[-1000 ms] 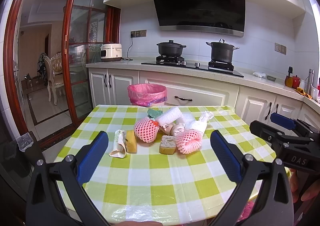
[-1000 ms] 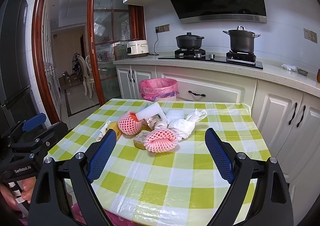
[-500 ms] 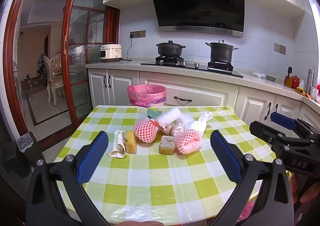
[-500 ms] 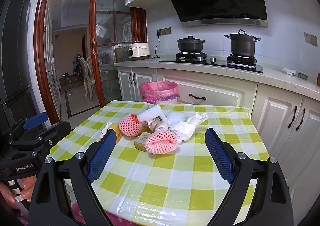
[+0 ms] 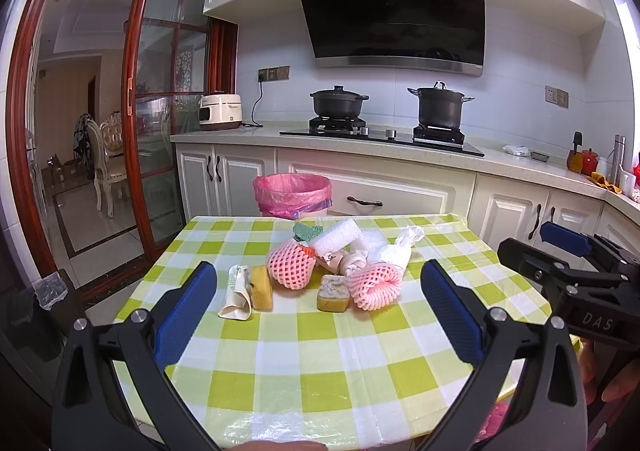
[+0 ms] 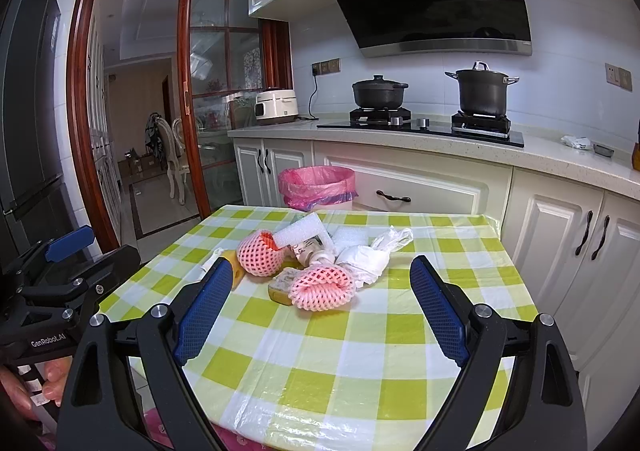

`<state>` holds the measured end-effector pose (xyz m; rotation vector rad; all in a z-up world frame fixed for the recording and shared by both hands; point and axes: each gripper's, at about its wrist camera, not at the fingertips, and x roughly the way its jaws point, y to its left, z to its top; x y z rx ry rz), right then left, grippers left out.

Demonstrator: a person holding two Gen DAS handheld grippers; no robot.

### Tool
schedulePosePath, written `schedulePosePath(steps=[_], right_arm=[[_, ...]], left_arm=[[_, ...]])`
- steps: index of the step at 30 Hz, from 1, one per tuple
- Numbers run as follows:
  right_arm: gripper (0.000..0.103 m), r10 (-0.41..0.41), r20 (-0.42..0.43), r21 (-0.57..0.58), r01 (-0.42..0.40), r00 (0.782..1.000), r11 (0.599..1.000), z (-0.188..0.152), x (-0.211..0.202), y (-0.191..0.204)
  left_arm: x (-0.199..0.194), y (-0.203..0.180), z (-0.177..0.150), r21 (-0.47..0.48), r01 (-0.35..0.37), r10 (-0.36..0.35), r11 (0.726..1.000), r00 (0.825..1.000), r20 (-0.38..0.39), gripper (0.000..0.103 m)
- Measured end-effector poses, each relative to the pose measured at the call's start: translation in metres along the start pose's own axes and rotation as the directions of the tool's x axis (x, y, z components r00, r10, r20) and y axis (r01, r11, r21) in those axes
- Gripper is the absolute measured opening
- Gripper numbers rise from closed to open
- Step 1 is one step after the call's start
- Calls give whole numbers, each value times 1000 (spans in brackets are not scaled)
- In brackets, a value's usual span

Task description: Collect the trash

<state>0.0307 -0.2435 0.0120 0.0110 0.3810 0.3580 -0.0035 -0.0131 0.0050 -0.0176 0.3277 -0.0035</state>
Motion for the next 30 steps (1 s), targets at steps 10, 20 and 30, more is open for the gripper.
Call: schedulePosePath(steps=[10, 20, 30], right_arm=[[85, 0, -2, 6, 0, 1000, 1000, 0, -2, -1], [85, 0, -3, 9, 0, 1000, 1000, -1, -2, -1], [85, 2, -1, 9, -2, 1000, 1000, 0, -2, -2]], left_arm=[[1, 0, 0, 1, 0, 0, 1000, 1000, 1, 99], [0, 0, 0, 1, 0, 0, 1000, 1000, 1, 99], [0, 0, 0, 1, 0, 0, 1000, 1000, 1, 99]])
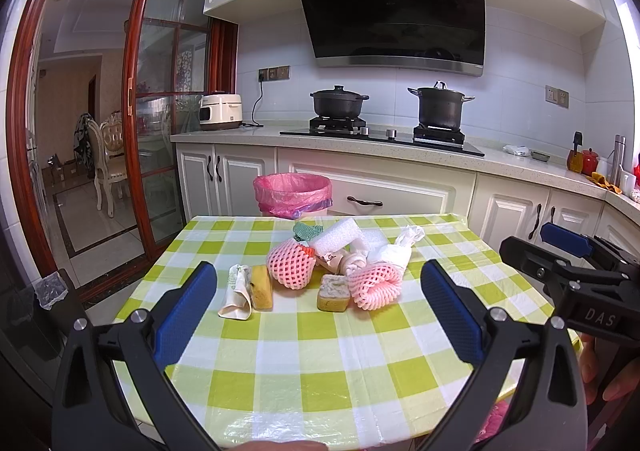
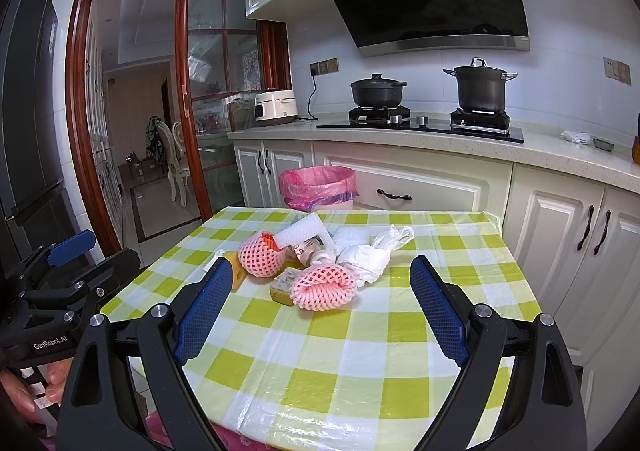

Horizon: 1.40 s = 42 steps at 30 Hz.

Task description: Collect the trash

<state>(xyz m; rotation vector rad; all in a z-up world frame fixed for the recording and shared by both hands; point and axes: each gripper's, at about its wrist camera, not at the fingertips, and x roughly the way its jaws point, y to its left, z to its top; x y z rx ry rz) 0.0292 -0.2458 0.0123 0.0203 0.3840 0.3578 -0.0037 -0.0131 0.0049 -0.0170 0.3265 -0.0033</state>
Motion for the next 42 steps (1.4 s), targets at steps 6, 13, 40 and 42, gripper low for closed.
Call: schedulePosePath(steps=[6, 13, 40, 42], right_arm=[[85, -1, 0, 0, 1, 1000, 1000, 0, 0, 0], [85, -4, 9, 4, 4, 1000, 1000, 1, -2, 2], [85, 8, -132, 71, 2, 991, 997, -28, 101, -4], [85, 10, -152, 74, 1, 988, 997, -30, 114, -4]], left_arm=[[0, 0, 0, 0, 0, 0, 1000, 1000, 0, 99], [1, 0, 0, -1, 0, 0, 1000, 1000, 0, 99], [68, 62, -31, -118, -76, 63, 990, 992, -110, 99], [85, 78, -36, -153, -106, 82, 983, 985, -152, 99]])
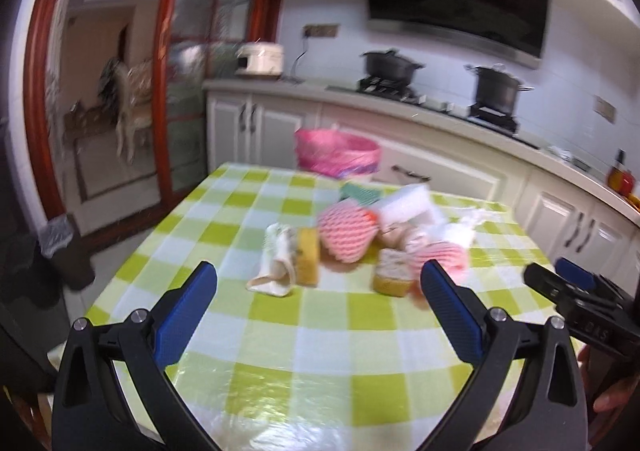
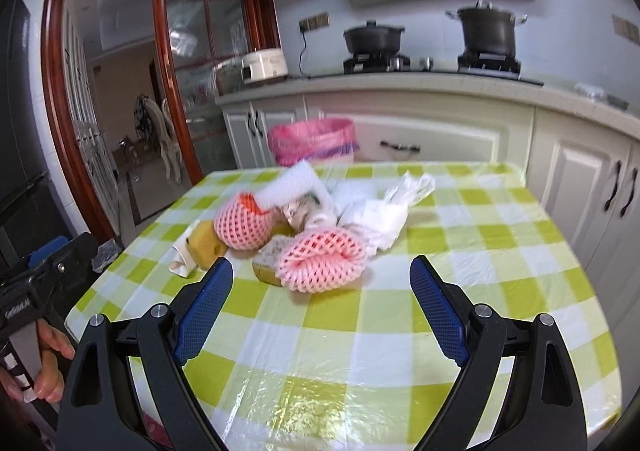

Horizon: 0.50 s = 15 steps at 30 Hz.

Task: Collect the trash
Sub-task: 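Grasp the white printed plastic bag with the left tool while the right tool grasps a white foam block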

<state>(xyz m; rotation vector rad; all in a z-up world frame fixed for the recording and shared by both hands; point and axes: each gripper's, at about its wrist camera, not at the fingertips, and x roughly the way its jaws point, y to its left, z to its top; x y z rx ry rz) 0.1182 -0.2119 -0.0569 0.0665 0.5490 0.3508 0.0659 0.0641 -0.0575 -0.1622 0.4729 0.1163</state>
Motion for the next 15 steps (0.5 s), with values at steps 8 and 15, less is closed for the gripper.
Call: schedulePosePath(steps=[8, 15], right_arm=[[85, 6, -102, 52, 0, 995, 999, 9, 59, -10], [85, 10, -116, 93, 1, 993, 996, 26, 86, -20]], left_arm=[[75, 36, 13, -44, -82, 75, 996, 987, -140, 99], [131, 57, 24, -17, -134, 128, 991, 972, -196, 98]])
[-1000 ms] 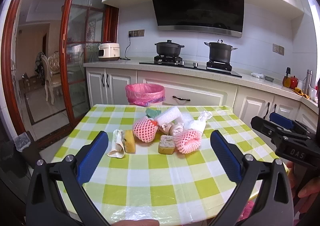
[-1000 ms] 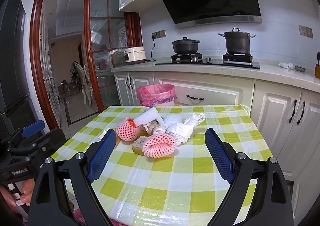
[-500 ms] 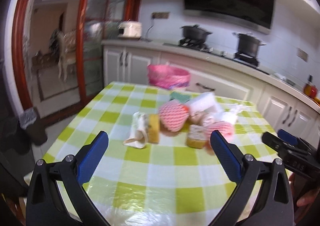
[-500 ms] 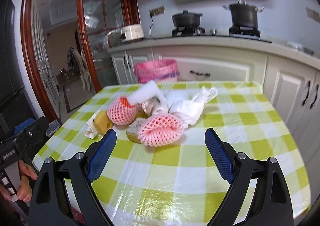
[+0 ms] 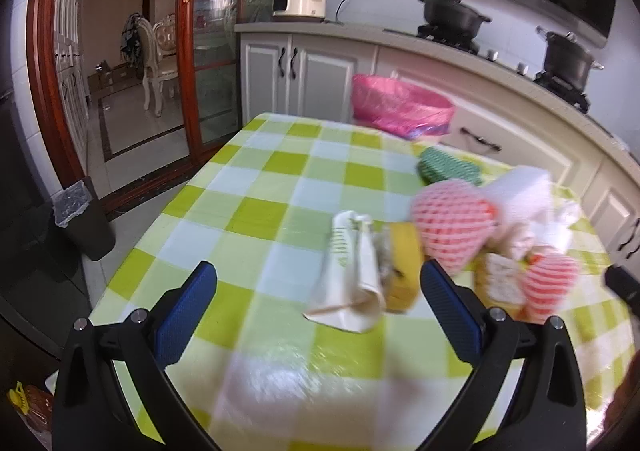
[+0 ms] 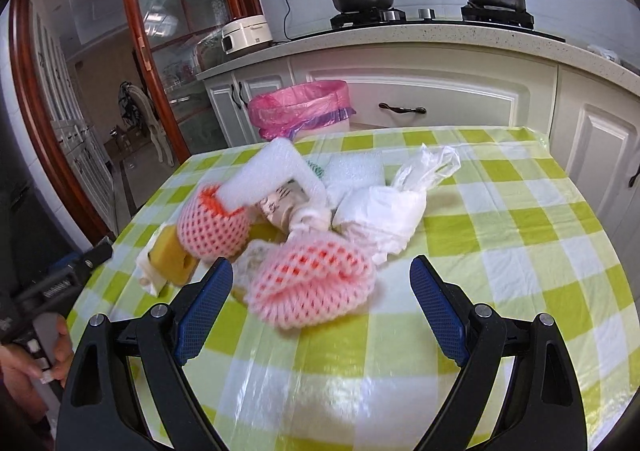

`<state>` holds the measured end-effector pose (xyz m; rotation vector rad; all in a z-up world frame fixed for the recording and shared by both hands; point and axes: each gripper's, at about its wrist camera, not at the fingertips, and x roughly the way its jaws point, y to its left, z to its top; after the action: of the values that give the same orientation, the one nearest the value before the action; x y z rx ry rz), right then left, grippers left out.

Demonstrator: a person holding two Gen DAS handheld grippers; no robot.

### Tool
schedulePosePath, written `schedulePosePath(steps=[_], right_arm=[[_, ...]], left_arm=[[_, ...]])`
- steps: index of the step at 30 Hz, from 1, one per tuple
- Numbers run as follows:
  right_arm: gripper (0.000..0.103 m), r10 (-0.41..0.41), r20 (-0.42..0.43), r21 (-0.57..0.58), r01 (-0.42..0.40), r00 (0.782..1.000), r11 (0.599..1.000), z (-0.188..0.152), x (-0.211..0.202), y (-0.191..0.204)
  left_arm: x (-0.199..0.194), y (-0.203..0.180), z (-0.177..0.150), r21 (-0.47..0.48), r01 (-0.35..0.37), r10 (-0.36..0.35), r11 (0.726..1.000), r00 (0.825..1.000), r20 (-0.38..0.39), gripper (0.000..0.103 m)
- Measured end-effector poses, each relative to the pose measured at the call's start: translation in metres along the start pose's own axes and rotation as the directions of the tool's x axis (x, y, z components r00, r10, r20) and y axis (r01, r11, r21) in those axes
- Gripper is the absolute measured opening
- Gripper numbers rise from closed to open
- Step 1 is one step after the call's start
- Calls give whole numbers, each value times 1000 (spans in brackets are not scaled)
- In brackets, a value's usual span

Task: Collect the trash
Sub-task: 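Grasp the white printed plastic bag with the left tool while the right tool grasps a white foam block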

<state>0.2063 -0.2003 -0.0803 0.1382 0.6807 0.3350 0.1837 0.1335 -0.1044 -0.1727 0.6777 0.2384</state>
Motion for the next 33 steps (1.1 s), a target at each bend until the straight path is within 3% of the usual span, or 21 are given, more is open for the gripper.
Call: schedulePosePath(steps=[3, 7, 10, 17, 23, 26, 29, 33], right_arm=[[85, 5, -3, 5, -5, 1000, 1000, 5, 6, -1], [85, 8, -35, -2, -8, 999, 1000, 3, 16, 2], [85, 15, -47, -3, -15, 999, 1000, 2, 20, 4], [85, 17, -53, -31, -19, 998, 999, 2, 27, 12], [85, 8, -55, -35, -10, 998, 999, 9, 37, 12], [85, 17, -40, -41, -19, 999, 999, 21, 41, 16], [85, 33, -24, -51, -34, 999, 998, 33, 50, 23], [85, 48, -31, -74, -50, 998, 996, 43, 69, 33]], left_arm=[[20, 7, 0, -7, -22, 21, 1000, 999, -37, 94], [38, 8, -1, -23, 5, -6, 1000, 997, -77, 93], [51, -1, 0, 15, -4, 5, 1000, 996, -89, 90], [77, -5, -3, 19, -5, 8, 1000, 988, -152, 73], [96, -13, -2, 35, 6, 1, 999, 984, -176, 72], [104, -15, 0, 41, 9, -1, 999, 982, -191, 63], [106, -16, 3, 48, 25, -16, 999, 983, -183, 44], [102, -15, 3, 53, 36, -26, 998, 985, -169, 44]])
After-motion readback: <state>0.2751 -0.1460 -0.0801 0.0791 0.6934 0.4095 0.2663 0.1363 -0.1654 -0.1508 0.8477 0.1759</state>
